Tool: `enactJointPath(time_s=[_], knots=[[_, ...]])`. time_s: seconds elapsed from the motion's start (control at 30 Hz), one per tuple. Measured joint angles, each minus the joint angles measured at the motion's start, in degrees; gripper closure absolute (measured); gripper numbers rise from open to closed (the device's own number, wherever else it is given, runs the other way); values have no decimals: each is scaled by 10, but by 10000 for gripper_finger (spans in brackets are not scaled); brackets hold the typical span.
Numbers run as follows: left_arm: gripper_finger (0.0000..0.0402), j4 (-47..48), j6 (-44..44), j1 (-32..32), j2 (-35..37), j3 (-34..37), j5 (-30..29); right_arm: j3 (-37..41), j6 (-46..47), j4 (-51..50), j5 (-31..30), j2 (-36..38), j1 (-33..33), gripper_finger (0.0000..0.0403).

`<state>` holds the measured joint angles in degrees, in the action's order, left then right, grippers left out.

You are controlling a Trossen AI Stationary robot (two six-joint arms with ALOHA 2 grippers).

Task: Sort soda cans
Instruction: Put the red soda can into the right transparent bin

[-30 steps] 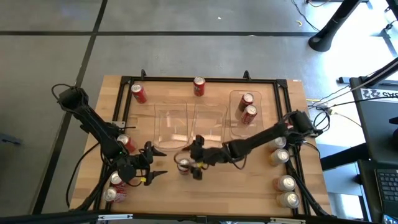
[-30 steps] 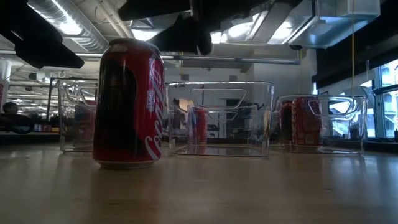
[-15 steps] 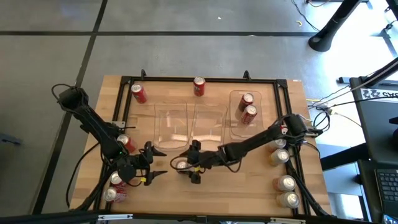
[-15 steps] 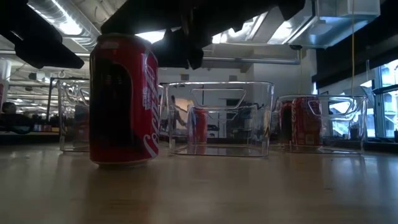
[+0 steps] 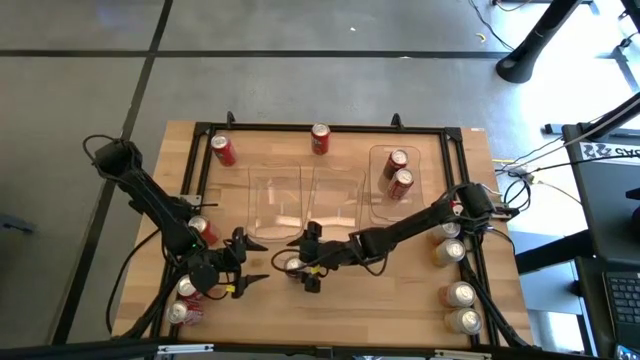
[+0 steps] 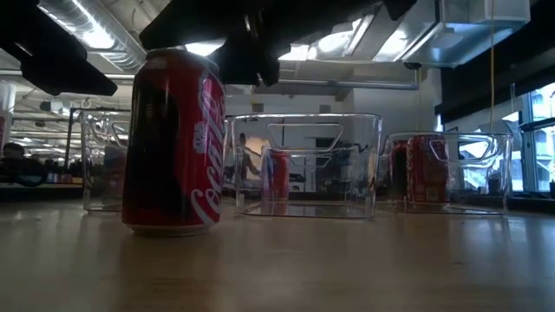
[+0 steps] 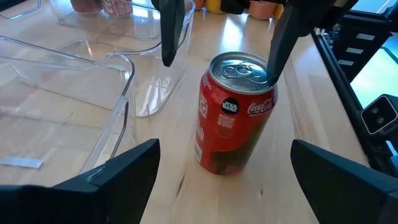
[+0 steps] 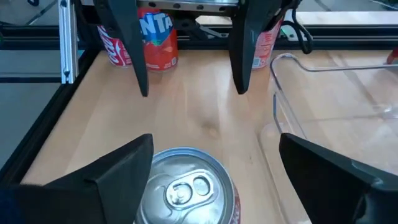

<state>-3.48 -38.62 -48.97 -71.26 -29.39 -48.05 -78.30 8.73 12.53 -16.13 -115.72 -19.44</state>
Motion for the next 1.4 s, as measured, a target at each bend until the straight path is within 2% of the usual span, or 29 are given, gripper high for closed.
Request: enactJointPath(time_s=[0.27,0.43,0.83,1.13,1.4], knots=[[53,0,0,0,0,0,0,0,14,-6,52,0,-1,55],[53,1,0,0,0,0,0,-1,15,-23,35,-12,-1,55],[53,1,1,0,0,0,0,0,17,-33,46,-28,-1,55],[53,4,1,0,0,0,0,-1,15,-3,27,-41,-1,55],[53,3,1,0,0,0,0,-1,15,5,35,-42,-1,109]])
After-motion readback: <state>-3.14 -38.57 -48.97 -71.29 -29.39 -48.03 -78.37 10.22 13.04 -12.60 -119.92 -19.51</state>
